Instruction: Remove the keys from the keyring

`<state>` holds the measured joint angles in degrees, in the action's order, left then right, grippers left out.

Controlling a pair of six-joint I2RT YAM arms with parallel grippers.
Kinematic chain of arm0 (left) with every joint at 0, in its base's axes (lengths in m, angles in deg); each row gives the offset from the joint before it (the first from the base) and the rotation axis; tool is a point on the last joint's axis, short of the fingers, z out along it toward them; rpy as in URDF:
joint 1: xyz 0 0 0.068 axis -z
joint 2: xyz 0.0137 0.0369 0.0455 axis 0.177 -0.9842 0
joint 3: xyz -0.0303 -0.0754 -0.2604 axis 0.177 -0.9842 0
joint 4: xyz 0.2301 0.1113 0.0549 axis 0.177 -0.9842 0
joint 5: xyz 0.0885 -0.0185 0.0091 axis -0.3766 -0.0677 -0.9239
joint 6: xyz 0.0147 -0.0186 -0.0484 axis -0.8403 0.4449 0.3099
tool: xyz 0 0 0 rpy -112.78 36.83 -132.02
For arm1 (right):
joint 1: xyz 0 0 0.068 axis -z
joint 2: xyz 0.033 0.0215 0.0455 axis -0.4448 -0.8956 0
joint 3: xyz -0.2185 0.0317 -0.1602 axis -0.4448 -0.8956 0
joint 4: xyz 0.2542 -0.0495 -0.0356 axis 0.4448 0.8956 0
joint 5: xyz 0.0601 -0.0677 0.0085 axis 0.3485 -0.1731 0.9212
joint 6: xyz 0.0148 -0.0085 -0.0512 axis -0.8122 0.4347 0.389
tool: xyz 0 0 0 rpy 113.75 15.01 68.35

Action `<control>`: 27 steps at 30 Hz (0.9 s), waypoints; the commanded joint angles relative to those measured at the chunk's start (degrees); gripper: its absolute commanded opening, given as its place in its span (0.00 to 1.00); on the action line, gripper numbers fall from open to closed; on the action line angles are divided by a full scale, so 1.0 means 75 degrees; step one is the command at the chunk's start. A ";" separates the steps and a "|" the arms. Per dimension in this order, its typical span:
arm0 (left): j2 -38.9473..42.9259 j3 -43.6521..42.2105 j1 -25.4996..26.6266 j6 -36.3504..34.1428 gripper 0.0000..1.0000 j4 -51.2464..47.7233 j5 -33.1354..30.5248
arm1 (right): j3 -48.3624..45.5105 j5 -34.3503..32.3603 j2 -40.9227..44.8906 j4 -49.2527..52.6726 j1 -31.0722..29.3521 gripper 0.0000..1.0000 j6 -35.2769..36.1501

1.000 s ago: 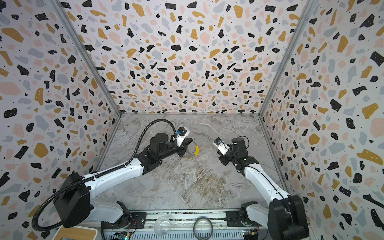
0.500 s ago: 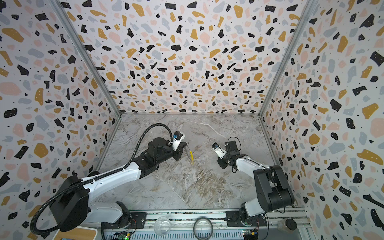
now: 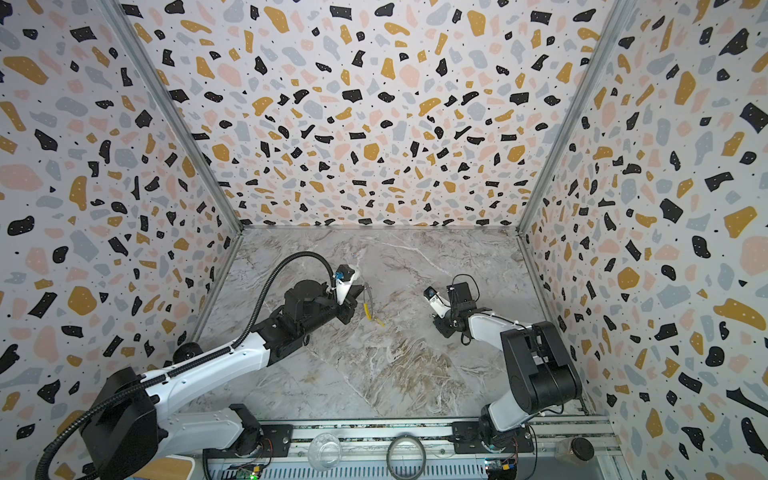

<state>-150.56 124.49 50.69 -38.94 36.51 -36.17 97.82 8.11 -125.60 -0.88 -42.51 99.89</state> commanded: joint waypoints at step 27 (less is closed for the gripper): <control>0.0724 0.0195 -0.0700 -0.0251 0.00 -0.2435 -0.1007 | 0.0350 0.1008 0.1086 -0.0209 0.0002 0.50 -0.0226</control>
<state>-143.74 124.14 45.81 -41.08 18.32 -43.93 99.81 14.25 -117.25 -2.19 -42.51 99.45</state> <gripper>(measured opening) 0.047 0.500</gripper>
